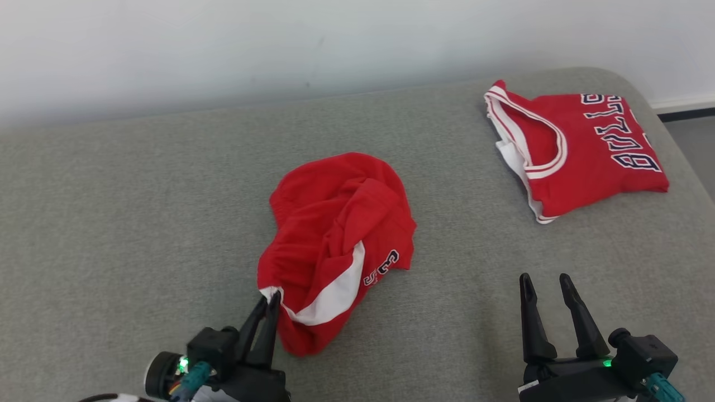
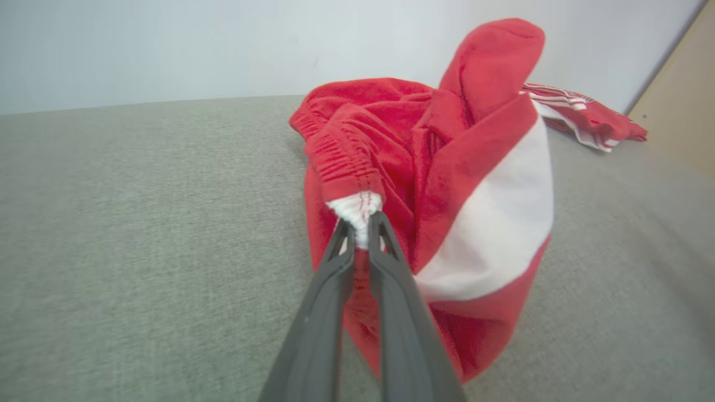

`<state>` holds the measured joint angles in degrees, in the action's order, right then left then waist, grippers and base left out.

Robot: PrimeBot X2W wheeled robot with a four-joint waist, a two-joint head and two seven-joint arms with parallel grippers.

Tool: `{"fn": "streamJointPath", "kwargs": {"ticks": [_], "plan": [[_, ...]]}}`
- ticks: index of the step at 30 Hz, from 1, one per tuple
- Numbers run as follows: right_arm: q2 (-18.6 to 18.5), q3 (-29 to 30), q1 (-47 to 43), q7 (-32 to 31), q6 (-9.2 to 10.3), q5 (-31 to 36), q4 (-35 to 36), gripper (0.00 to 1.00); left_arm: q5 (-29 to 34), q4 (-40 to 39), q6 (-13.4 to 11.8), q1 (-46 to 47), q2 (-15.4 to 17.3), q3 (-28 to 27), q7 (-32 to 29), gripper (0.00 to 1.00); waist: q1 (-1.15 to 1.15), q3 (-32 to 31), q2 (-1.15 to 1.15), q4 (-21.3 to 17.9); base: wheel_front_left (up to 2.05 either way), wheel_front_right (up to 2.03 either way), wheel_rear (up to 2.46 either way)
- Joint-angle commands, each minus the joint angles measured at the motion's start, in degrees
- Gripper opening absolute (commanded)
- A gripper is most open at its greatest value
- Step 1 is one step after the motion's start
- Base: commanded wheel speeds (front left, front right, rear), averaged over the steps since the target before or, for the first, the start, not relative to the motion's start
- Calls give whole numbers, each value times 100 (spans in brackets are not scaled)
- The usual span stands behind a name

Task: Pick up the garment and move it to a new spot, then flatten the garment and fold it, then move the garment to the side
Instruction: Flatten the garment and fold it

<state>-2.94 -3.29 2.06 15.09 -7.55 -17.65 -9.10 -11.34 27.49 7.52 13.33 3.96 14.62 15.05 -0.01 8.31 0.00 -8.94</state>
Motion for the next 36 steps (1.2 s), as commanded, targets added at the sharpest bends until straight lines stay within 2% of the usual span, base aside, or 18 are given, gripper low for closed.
{"fn": "streamJointPath", "kwargs": {"ticks": [1, 11, 18, 24, 25, 26, 36], "plan": [[8, 20, -51, 7, 11, -34, 6, 100, -118, -164, -11, 34, 11, -78, 14, 0, 1, -28, 0, 196, 0, 0, 0], [6, 33, 11, 7, 11, 46, -79, 100, -436, -849, -11, -726, 37, -497, 14, 0, 1, -84, 0, 1007, 0, 0, 0], [7, 26, 68, 7, 11, 114, -203, 100, -634, -722, -11, -1169, -31, -703, 14, 0, 1, -52, 0, 1141, 0, 0, 0], [6, -100, 49, 7, 11, 141, -311, 100, -704, -616, -12, -1169, -80, -795, 14, 0, 1, -115, 0, 1207, 0, 0, 0], [7, -145, 65, 7, 11, 144, -338, 100, -668, -651, -11, -1163, -85, -814, 14, 33, 1, -126, 0, 1222, 0, 0, 0], [7, -185, 98, 7, 11, 152, -365, 100, -640, -673, -11, -1164, -91, -824, 14, 100, 1, -137, 0, 1237, 0, 0, 0], [6, -626, 360, 8, 11, 152, -752, 100, -513, -1201, -11, -1349, -105, -995, 13, 100, 1, -284, 0, 1480, 0, 0, 0]]}}
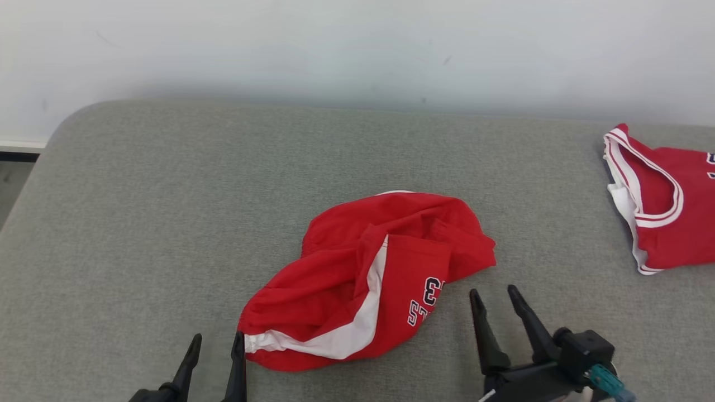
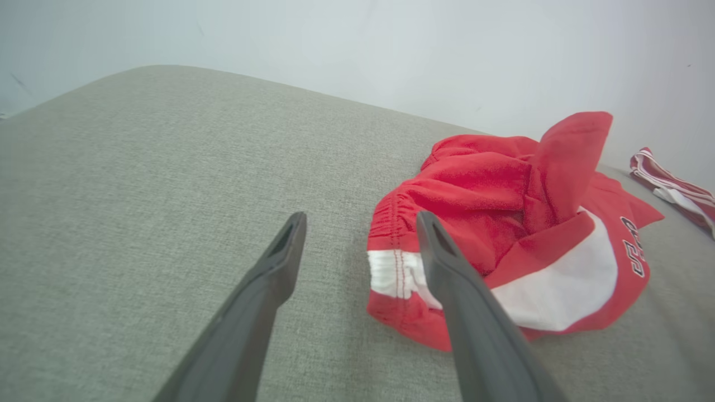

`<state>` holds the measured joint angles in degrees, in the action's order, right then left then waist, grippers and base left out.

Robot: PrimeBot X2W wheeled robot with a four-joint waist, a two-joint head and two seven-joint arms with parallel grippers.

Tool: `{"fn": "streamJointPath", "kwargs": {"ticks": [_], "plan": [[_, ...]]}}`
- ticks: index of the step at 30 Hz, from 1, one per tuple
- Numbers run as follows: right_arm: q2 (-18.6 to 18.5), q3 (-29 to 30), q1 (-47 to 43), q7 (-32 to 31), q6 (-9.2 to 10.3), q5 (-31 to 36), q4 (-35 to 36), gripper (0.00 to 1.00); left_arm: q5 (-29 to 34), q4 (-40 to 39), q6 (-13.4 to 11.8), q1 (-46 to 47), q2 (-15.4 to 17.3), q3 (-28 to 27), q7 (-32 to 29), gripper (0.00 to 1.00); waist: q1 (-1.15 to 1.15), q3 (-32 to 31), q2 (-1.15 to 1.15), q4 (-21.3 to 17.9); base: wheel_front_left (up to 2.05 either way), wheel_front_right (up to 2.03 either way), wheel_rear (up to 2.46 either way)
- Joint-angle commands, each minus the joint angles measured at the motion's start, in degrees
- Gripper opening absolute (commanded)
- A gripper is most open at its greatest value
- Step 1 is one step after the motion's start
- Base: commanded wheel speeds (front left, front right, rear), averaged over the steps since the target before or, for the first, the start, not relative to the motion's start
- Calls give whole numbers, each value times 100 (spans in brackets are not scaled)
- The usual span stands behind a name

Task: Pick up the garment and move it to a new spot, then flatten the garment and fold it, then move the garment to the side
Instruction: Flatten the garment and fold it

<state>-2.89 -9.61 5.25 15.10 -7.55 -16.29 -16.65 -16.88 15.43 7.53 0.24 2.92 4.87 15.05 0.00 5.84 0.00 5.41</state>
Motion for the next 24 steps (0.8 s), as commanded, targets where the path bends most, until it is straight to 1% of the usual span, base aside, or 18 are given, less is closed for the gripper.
{"fn": "streamJointPath", "kwargs": {"ticks": [1, 7, 10, 15, 16, 17, 18, 20, 24], "plan": [[-4, -61, 98, 6, 11, 34, -65, 100, 74, -65, -12, -65, -3, -37, 13, 100, 0, -48, 0, 78, 0, 0, 0], [-66, -536, 425, 6, 11, 27, -533, 100, 495, -367, -83, -216, -1, -74, 14, 100, 0, -104, 0, 249, 0, 0, 0], [-111, -818, 590, 6, 11, 97, -834, 100, 520, -407, -129, -284, -1, -114, 13, 100, 0, -120, 0, 314, 0, 0, 0], [-160, -1178, 925, 6, 11, 266, -1540, 100, 521, -410, -152, -319, -3, -137, 14, 100, 0, -148, 0, 425, 0, 0, 0], [-148, -1258, 1051, 6, 11, 341, -1887, 100, 505, -397, -161, -337, -2, -128, 13, 100, 0, -160, 0, 476, 0, 0, 0], [-145, -1274, 1128, 6, 11, 400, -2059, 100, 507, -389, -170, -341, -2, -115, 14, 100, 0, -164, 0, 500, 0, 0, 0], [-140, -1299, 1191, 6, 11, 466, -2252, 50, 492, -382, -177, -348, -2, -113, 13, 100, 0, -170, 0, 523, 0, 0, 0], [-104, -1288, 1308, 7, 11, 453, -2454, 0, 495, -371, -181, -358, -1, -118, 14, 100, 0, -174, 0, 554, 0, 0, 0], [-62, -1230, 1343, 6, 11, 477, -2512, 0, 484, -363, -182, -379, -1, -160, 13, 100, 0, -179, 0, 566, 0, 0, 0]]}}
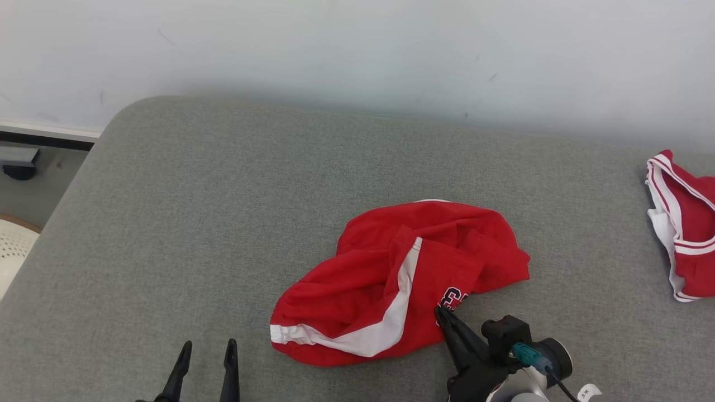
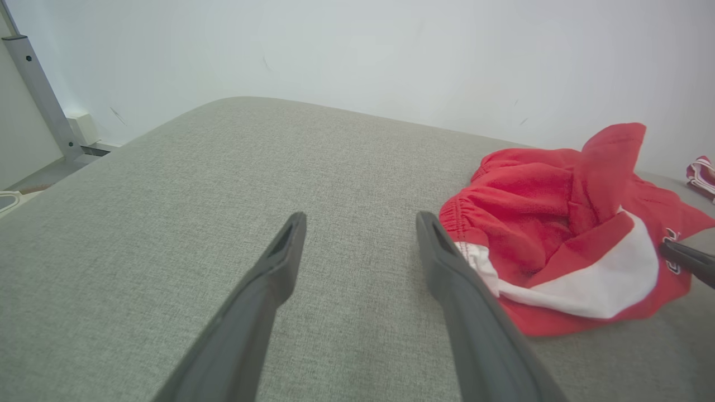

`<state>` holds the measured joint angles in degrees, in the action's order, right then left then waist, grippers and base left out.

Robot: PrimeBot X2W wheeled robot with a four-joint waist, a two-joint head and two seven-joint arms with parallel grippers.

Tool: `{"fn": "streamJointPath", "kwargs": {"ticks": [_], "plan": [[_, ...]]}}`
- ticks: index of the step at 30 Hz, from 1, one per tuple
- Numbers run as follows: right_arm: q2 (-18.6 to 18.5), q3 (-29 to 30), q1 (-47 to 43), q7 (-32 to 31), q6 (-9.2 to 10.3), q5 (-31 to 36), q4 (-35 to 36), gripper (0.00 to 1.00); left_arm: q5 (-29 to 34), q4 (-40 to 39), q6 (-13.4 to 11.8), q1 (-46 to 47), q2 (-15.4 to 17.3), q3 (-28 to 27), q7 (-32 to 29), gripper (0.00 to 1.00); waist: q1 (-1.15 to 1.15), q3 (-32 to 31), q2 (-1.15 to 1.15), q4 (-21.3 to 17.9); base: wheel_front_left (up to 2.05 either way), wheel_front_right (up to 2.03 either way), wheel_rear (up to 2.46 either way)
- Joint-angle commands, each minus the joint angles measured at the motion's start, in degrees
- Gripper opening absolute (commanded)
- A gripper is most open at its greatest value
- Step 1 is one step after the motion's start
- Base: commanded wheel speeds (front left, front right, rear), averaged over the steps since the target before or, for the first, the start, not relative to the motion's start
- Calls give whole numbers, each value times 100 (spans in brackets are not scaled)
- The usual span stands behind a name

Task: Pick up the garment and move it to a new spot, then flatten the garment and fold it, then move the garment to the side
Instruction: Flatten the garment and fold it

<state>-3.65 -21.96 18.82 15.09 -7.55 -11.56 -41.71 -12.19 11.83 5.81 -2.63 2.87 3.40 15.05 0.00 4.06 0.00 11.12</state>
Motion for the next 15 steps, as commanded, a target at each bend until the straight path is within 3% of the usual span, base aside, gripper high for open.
{"fn": "streamJointPath", "kwargs": {"ticks": [1, 5, 15], "plan": [[16, 34, -33, 8, 11, 31, 55, 0, 14, -1, -13, -100, 3, -29, 14, 100, 0, -1, 0, -18, 0, 0, 0], [27, 279, -325, 6, 11, 17, 618, 0, -43, 2, -24, -97, 4, -57, 14, 100, 0, 7, 0, -97, 0, 0, 0], [-65, 971, -1825, 8, 11, -74, 2777, 0, -226, 87, -69, -64, 3, 26, 13, 100, 0, 84, 0, -401, 0, 0, 0]]}}
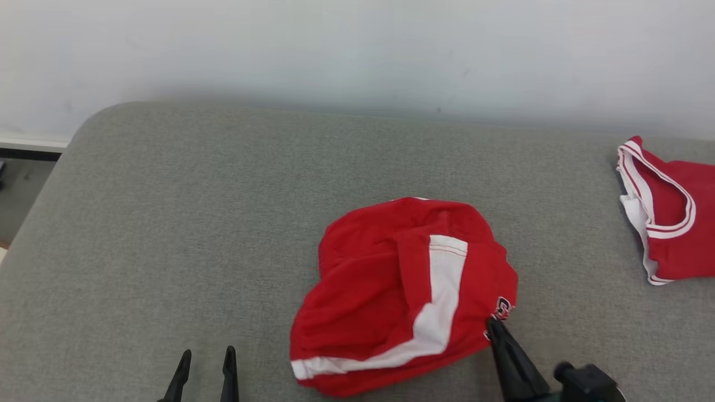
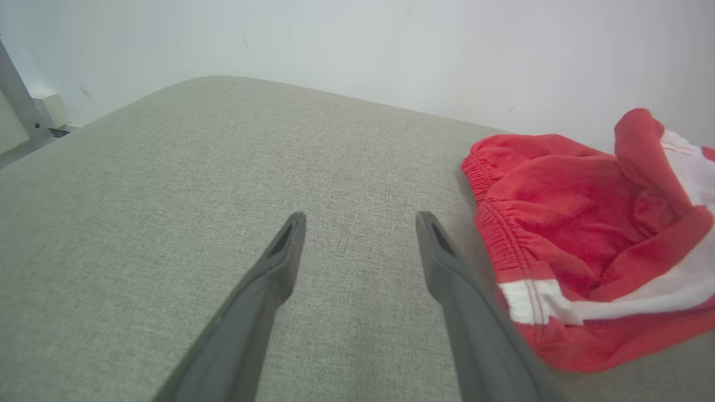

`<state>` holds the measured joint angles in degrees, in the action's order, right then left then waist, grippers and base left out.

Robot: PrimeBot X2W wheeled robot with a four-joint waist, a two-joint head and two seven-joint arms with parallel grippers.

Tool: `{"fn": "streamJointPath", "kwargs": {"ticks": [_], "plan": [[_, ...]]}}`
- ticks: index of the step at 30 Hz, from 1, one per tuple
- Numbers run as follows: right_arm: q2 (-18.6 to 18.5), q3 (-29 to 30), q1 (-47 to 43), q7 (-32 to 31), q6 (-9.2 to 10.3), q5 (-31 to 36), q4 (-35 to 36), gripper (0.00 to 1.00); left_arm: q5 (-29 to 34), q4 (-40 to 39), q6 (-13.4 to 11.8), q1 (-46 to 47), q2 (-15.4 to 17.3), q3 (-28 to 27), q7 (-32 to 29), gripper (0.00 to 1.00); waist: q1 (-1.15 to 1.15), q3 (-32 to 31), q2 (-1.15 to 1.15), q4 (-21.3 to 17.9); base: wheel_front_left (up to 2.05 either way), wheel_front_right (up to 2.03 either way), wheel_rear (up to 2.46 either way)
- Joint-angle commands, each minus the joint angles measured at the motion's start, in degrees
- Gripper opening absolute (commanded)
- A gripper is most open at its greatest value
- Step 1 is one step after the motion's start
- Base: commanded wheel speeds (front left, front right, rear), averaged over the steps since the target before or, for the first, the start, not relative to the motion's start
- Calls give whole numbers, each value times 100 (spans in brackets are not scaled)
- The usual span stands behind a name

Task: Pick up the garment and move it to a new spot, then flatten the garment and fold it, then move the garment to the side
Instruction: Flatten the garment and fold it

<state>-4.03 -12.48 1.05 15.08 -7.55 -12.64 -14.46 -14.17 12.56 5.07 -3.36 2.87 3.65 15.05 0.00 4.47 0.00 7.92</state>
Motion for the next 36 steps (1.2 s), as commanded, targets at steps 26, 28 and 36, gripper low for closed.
{"fn": "streamJointPath", "kwargs": {"ticks": [26, 28, 36], "plan": [[-553, -47, 18, 6, 11, 168, 238, 100, 59, -102, 166, -77, 3, 683, 13, 100, 0, 96, 0, -225, 0, 0, 0], [-707, -202, 223, 7, 11, 123, -6, 100, 143, -85, 196, -163, 4, 868, 13, 100, 0, 78, 0, -187, 0, 0, 0], [-1277, -824, 908, 7, 11, -41, -919, 100, 133, 300, 231, -202, 54, 1511, 14, 100, 0, 66, 0, -84, 0, 0, 0]]}}
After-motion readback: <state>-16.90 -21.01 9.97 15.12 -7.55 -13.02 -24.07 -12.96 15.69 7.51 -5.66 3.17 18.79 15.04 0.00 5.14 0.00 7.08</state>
